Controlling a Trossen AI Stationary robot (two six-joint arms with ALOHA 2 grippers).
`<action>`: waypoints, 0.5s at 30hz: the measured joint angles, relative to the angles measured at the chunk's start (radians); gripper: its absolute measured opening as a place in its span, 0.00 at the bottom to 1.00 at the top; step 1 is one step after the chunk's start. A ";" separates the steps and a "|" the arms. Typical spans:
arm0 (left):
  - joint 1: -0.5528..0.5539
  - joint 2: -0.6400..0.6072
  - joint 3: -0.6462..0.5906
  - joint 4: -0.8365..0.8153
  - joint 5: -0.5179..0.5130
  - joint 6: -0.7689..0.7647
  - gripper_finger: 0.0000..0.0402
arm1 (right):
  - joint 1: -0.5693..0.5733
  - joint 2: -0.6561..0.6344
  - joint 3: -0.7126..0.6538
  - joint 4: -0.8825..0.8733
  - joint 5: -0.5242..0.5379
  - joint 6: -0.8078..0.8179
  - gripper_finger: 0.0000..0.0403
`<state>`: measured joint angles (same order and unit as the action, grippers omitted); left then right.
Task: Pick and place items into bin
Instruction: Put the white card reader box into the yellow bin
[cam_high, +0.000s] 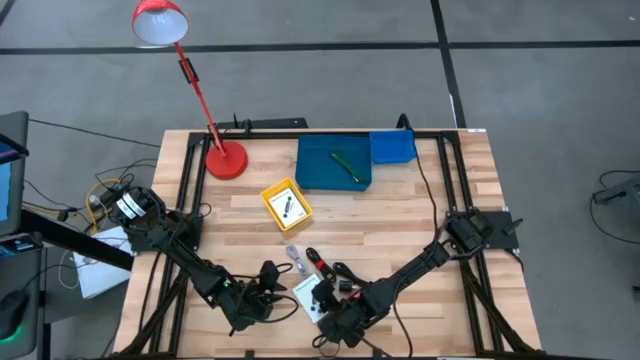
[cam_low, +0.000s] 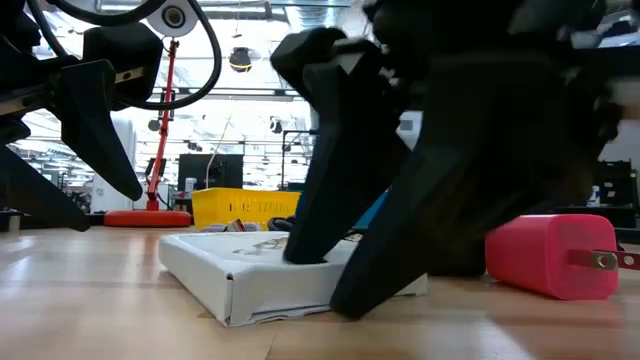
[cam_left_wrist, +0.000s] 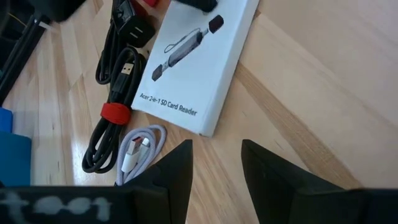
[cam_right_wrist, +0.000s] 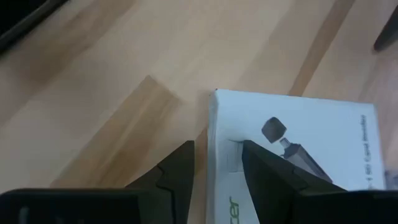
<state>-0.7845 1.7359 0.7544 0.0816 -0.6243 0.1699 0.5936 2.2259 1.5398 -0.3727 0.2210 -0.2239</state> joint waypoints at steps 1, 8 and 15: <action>0.000 0.000 0.000 0.001 0.000 0.000 0.32 | -0.001 0.012 0.000 -0.001 -0.007 0.000 0.32; 0.000 0.000 0.000 0.007 0.001 -0.005 0.32 | -0.004 0.075 0.007 0.047 -0.022 0.057 0.29; 0.002 0.000 0.000 0.008 0.017 -0.011 0.32 | -0.007 0.078 0.007 0.060 -0.063 0.135 0.05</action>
<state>-0.7826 1.7359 0.7540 0.0898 -0.6071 0.1589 0.5861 2.3043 1.5471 -0.3127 0.1578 -0.0884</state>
